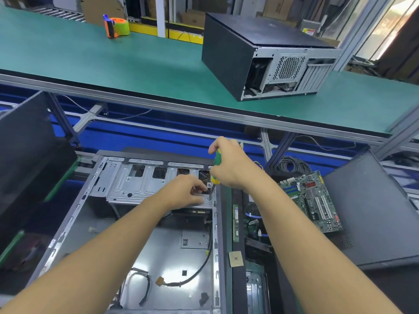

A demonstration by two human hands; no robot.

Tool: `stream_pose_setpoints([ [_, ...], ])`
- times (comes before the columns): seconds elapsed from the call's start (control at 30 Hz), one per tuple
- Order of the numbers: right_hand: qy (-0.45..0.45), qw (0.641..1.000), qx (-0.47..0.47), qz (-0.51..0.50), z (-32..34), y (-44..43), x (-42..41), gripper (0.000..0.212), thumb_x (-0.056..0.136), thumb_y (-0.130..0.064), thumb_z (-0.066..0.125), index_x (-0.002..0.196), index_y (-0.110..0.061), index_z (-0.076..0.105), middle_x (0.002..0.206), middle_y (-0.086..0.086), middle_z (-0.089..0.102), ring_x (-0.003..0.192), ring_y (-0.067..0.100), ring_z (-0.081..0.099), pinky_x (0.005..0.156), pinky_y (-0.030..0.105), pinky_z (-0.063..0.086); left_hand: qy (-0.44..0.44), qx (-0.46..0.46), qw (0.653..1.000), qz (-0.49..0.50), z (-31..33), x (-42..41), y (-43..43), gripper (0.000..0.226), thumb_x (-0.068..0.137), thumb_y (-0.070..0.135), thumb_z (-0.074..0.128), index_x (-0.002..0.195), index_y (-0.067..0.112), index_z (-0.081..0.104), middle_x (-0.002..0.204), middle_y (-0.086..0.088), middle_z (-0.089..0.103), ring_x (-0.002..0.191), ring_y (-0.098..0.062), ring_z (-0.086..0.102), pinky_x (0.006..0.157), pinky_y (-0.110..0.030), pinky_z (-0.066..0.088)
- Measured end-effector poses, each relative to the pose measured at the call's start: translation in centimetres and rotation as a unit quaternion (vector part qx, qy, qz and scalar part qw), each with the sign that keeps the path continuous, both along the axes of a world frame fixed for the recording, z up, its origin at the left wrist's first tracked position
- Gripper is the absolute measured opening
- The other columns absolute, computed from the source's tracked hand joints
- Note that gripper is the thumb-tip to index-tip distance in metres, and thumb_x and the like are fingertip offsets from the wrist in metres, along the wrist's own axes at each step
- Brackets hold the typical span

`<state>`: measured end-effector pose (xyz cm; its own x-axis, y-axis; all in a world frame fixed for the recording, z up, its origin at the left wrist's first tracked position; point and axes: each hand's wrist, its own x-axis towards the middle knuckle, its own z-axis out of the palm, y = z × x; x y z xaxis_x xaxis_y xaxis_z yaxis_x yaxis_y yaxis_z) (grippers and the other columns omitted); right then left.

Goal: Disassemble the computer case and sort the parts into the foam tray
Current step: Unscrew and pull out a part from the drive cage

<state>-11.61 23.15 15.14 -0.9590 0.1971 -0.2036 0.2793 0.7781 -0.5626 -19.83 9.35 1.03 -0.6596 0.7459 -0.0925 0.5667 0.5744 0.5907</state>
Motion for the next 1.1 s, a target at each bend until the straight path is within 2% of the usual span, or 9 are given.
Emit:
stream_pose_setpoints([
  [0.13,0.065,0.989,0.129,-0.027,-0.8,-0.3,0.0,0.032,0.099,-0.049,0.051,0.104,-0.018,0.047,0.108,0.002,0.049,0.094,0.028,0.050,0.073,0.039,0.042,0.031,0.000,0.999,0.018,-0.3,0.9,1.4,0.018,0.082,0.035,0.076,0.097,0.025,0.075,0.095,0.010,0.065,0.085,-0.009,0.059,0.082,-0.030,0.051],
  [0.27,0.121,0.989,0.082,-0.002,-1.6,-0.1,-0.2,0.010,0.102,-0.018,0.051,0.111,-0.015,0.049,0.114,0.005,0.049,0.094,0.025,0.047,0.071,0.034,0.035,0.076,-0.013,0.996,0.034,-0.5,1.4,1.9,0.021,0.084,0.042,0.074,0.094,0.024,0.076,0.100,0.010,0.065,0.090,-0.015,0.060,0.081,-0.035,0.051],
  [0.33,0.118,0.991,0.060,-0.005,-1.6,0.0,-0.2,0.022,0.096,-0.004,0.049,0.113,-0.016,0.048,0.118,0.004,0.045,0.093,0.023,0.045,0.068,0.032,0.032,0.096,-0.014,0.995,0.030,-0.6,1.5,1.9,0.021,0.087,0.042,0.072,0.096,0.023,0.076,0.101,0.009,0.065,0.092,-0.017,0.060,0.082,-0.037,0.051],
  [0.47,0.130,0.991,0.020,-0.009,-1.1,-0.1,0.6,0.026,0.090,0.000,0.048,0.109,-0.017,0.048,0.116,0.001,0.045,0.098,0.021,0.044,0.073,0.031,0.035,0.125,-0.005,0.992,0.025,-1.0,1.9,2.0,0.020,0.089,0.036,0.068,0.091,0.017,0.073,0.094,0.006,0.063,0.086,-0.016,0.060,0.075,-0.032,0.048],
  [0.6,0.207,0.977,-0.014,-0.050,1.0,0.3,1.7,0.022,0.087,0.001,0.050,0.102,-0.017,0.050,0.108,-0.002,0.045,0.091,0.027,0.053,0.076,0.042,0.047,0.071,0.036,0.995,0.054,-0.3,1.7,1.3,0.010,0.088,0.026,0.071,0.083,0.017,0.069,0.082,0.008,0.064,0.074,-0.005,0.057,0.071,-0.029,0.049],
  [0.73,0.259,0.962,0.027,-0.087,2.0,1.6,2.6,0.020,0.089,0.004,0.048,0.100,-0.012,0.049,0.107,0.001,0.044,0.090,0.036,0.056,0.074,0.044,0.047,-0.012,0.165,0.983,0.084,1.8,2.4,1.4,0.009,0.086,0.013,0.074,0.084,0.020,0.069,0.076,0.013,0.068,0.072,0.006,0.061,0.067,-0.008,0.043],
  [0.8,0.231,0.963,0.080,-0.111,1.5,2.6,2.9,0.020,0.093,0.003,0.047,0.107,-0.010,0.049,0.115,0.005,0.044,0.096,0.032,0.049,0.074,0.038,0.040,-0.045,0.148,0.988,0.007,3.1,3.6,2.7,0.010,0.086,0.014,0.074,0.086,0.024,0.071,0.079,0.013,0.072,0.074,0.005,0.064,0.070,-0.009,0.045],
  [0.93,0.143,0.967,0.142,-0.156,-0.4,5.2,4.4,0.019,0.098,-0.002,0.052,0.117,-0.006,0.052,0.125,0.014,0.045,0.107,0.034,0.049,0.081,0.037,0.038,-0.060,0.001,0.973,-0.222,4.2,7.1,7.1,0.014,0.088,0.026,0.070,0.101,0.028,0.076,0.087,0.015,0.075,0.077,0.009,0.064,0.073,-0.009,0.047],
  [1.1,0.073,0.962,0.182,-0.189,-3.0,8.3,9.1,0.016,0.099,-0.004,0.055,0.115,-0.001,0.053,0.118,0.018,0.050,0.106,0.036,0.051,0.089,0.042,0.042,-0.064,-0.128,0.939,-0.313,1.1,12.1,12.9,0.011,0.086,0.023,0.068,0.088,0.017,0.077,0.077,0.002,0.076,0.059,0.005,0.061,0.059,-0.010,0.042],
])
